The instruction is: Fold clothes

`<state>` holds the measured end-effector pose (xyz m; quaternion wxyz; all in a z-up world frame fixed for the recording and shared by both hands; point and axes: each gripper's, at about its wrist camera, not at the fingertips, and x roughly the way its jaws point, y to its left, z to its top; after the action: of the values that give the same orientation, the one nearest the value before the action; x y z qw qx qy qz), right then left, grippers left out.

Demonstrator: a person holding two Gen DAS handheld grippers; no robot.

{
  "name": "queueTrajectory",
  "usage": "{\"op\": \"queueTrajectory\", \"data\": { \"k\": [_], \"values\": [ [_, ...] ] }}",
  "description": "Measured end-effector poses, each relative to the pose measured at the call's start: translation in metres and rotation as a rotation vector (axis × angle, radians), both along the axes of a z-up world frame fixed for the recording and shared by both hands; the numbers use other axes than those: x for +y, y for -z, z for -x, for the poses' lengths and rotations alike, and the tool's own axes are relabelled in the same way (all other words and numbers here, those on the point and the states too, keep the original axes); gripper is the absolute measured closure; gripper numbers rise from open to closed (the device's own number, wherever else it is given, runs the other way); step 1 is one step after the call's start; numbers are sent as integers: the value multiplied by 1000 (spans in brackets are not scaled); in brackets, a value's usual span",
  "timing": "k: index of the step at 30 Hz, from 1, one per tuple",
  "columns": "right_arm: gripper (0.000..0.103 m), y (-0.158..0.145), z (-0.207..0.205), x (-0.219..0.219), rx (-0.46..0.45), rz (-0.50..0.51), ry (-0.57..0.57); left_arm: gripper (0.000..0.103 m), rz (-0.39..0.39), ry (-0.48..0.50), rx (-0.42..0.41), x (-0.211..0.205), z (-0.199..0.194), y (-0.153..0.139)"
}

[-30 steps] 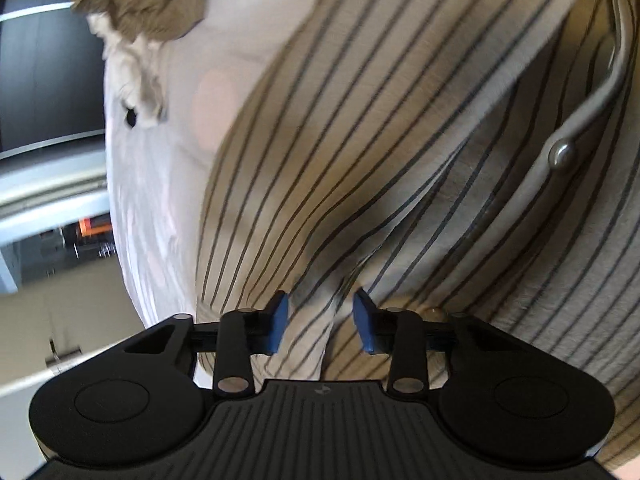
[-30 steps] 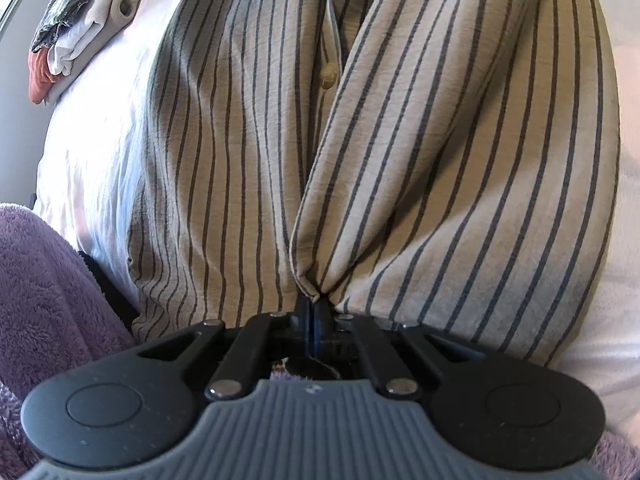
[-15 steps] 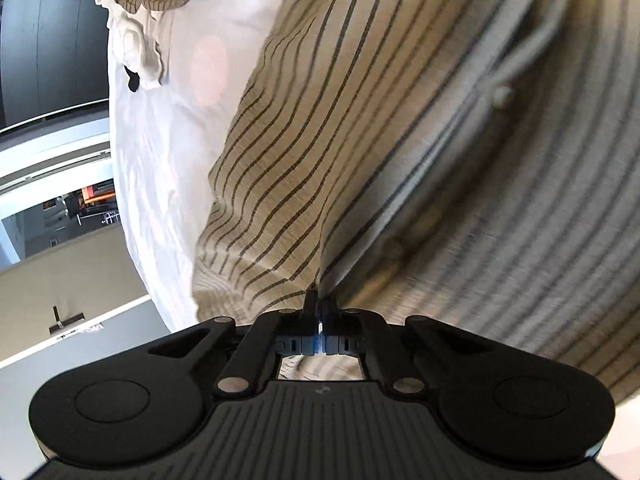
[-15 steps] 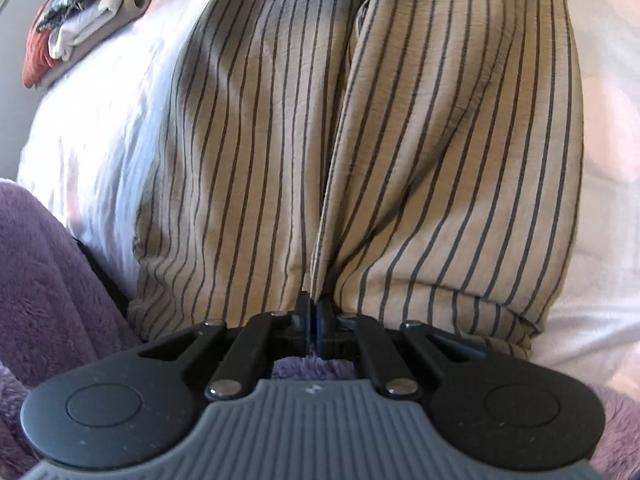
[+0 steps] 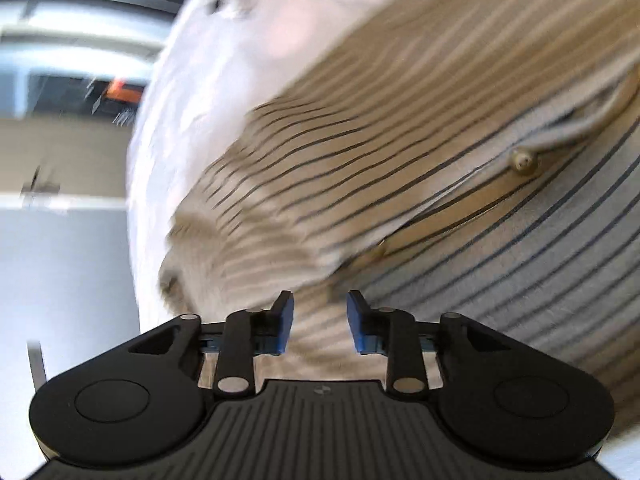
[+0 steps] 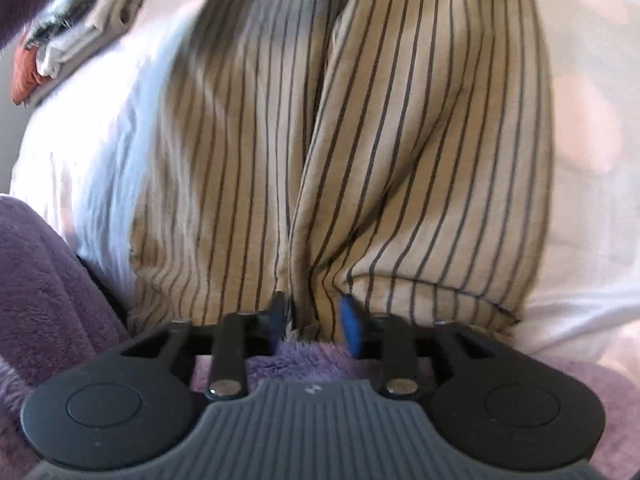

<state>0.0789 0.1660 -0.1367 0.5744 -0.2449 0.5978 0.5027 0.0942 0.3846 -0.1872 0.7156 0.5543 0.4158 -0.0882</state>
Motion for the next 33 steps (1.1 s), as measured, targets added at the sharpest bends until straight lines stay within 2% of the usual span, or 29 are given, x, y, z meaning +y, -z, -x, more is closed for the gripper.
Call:
{"op": "queueTrajectory", "data": {
  "k": [3,5,7,9,10,12,14,17,19,24,27,30,33],
  "values": [
    [65,-20,-10,-6,-56,-35,19,74,114,-178,-49,10,16,-26],
    [65,-33,-19,-10,-96,-53,53,74,224,-328,-81,16,30,-41],
    [65,-44,-46,5,-134,-64,88,74,333,-461,-104,22,49,-55],
    [65,-39,-41,-6,-153,-66,117,73,445,-576,-108,28,73,-67],
    [65,-38,-43,-8,-151,-62,133,70,503,-638,-101,29,84,-72],
    [64,-35,-56,-11,-148,-52,166,58,630,-752,-68,26,105,-80],
    [57,-30,-70,-16,-152,-36,204,55,768,-845,-41,23,119,-81],
    [52,-18,-80,-18,-144,-15,239,51,987,-988,-3,18,145,-77],
    [48,-9,-90,-20,-108,5,264,47,1094,-1080,25,15,155,-68],
    [48,13,-105,-20,11,34,314,46,1235,-1309,124,1,170,-36],
    [48,25,-112,-19,83,42,356,46,1319,-1392,148,-3,178,-17],
    [47,33,-114,-12,92,85,366,46,1314,-1507,164,-6,183,1],
    [45,35,-111,-5,81,116,361,46,1306,-1536,128,-6,186,0]
  ]
}}
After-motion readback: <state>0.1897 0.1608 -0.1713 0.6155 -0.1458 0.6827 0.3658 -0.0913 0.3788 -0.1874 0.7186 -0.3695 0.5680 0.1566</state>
